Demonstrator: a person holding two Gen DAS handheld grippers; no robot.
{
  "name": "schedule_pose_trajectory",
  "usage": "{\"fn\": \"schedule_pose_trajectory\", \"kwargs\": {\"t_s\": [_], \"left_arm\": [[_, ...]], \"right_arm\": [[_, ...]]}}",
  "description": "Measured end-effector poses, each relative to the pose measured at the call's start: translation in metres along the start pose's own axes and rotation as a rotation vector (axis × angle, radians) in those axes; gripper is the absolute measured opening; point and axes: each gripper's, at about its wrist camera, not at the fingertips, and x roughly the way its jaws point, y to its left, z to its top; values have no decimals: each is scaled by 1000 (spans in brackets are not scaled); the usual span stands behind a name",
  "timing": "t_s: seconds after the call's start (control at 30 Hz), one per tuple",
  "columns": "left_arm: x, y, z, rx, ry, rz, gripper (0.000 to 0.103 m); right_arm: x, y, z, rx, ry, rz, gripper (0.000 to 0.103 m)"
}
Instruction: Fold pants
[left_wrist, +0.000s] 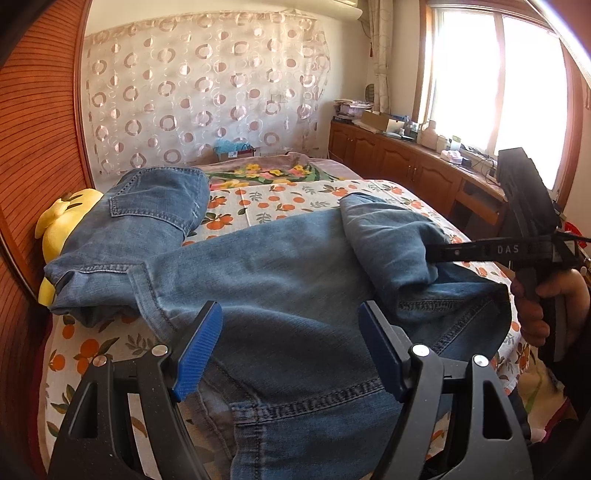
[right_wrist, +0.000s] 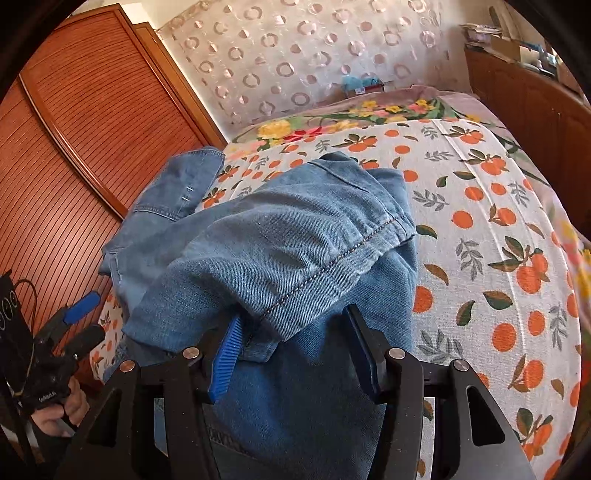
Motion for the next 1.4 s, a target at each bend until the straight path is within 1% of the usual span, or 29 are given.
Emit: {"fn": "schedule_pose_trajectory", "kwargs": {"t_s": [0.03, 0.1, 0.2, 0.27, 0.37, 0.47, 0.53, 0.57, 0.6, 0.67, 0.73, 0.77, 0.83, 0.97, 1.0, 1.1, 1.2, 1.27, 1.33, 1.37, 1.4], "left_arm": [[-1, 3, -1, -6, -1, 2, 77], [-3, 8, -4, -20, -4, 5, 77], [-5, 17, -8, -44, -7, 12, 77], [-7, 23, -11, -58, -8, 20, 77], [-10, 34, -14, -81, -10, 31, 77], [-13, 41, -16, -97, -14, 38, 77], [-15, 43, -17, -99, -16, 42, 77], [-15, 45, -18, -101, -16, 44, 77], [-15, 46, -19, -104, -14, 46, 77], [-14, 50, -21, -111, -13, 47, 77], [-12, 51, -21, -120, -9, 49, 77], [-12, 52, -20, -122, -10, 49, 77], [-13, 52, -20, -119, -14, 51, 77], [-18, 56, -16, -122, -31, 60, 77], [-20, 58, -15, -124, -34, 63, 77], [-24, 63, -13, -132, -44, 73, 77], [-27, 69, -13, -141, -51, 80, 77], [-28, 72, -13, -148, -54, 77, 77], [-29, 72, -12, -149, -56, 73, 77], [-28, 71, -12, -148, -55, 72, 77], [-27, 71, -12, -146, -55, 70, 77]], "right_arm": [[2, 0, 6, -5, -5, 3, 49], [2, 8, 11, -23, -20, -17, 26], [3, 27, 18, -88, -43, -43, 14], [-2, 38, 20, -122, -81, -53, 13], [-5, 54, 21, -159, -133, -96, 13], [0, 61, 20, -165, -122, -116, 13], [-3, 60, 13, -173, -128, -139, 13], [-7, 57, 13, -167, -148, -140, 13], [-9, 53, 13, -171, -163, -132, 8], [-17, 50, 11, -167, -217, -129, 7], [-25, 49, 14, -171, -243, -134, 7], [-27, 50, 14, -178, -253, -116, 4], [-28, 53, 12, -203, -273, -85, 3], [-28, 72, 13, -223, -257, 10, 3], [-27, 78, 14, -229, -246, 39, 3], [-16, 101, 14, -240, -170, 184, 3], [-17, 126, 5, -291, -134, 247, 3], [-17, 133, 0, -302, -112, 268, 3], [-18, 131, -2, -312, -101, 250, 3], [-18, 127, -3, -315, -94, 232, 5], [-18, 122, 0, -314, -85, 216, 12]]}}
